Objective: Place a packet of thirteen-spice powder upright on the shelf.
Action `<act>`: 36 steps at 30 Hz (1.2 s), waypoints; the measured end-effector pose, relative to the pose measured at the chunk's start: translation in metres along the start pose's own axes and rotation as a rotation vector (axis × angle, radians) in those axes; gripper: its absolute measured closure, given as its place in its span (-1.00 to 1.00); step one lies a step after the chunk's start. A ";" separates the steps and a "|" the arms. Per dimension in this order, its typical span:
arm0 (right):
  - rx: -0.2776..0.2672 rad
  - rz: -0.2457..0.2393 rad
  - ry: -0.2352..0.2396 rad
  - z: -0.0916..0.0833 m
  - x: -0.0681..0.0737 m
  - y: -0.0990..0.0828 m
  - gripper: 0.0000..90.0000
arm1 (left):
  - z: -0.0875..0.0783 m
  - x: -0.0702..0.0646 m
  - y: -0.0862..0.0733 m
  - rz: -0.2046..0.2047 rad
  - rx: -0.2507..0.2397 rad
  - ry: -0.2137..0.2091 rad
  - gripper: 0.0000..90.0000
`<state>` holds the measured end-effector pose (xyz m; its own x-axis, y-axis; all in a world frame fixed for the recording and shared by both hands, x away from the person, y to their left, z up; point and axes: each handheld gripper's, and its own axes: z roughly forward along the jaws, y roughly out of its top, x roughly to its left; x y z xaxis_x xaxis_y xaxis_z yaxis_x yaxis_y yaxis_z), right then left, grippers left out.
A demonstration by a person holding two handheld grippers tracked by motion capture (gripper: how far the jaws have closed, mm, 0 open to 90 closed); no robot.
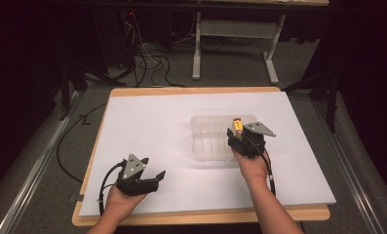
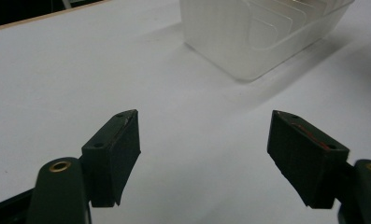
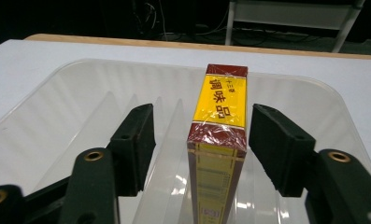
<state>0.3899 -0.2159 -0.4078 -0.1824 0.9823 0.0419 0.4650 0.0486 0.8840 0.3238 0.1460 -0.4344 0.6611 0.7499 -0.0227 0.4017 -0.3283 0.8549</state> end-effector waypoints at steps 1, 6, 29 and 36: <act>-0.006 -0.001 0.008 -0.004 0.000 0.000 -0.28 | 0.000 0.000 0.000 -0.004 -0.001 0.000 -0.42; -0.016 -0.010 0.026 -0.013 0.002 -0.001 -0.38 | 0.002 -0.002 0.000 0.003 0.006 -0.002 -0.42; -0.070 -0.110 0.133 -0.097 -0.073 -0.060 -0.46 | 0.011 -0.005 0.002 0.017 0.028 0.023 -0.43; -0.033 -0.057 0.103 -0.099 -0.106 -0.084 -0.41 | 0.007 -0.003 0.000 -0.077 0.024 0.073 -0.42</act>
<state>0.2846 -0.3417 -0.4407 -0.2968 0.9542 0.0371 0.4227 0.0965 0.9011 0.3258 0.1395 -0.4378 0.5801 0.8130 -0.0495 0.4650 -0.2807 0.8397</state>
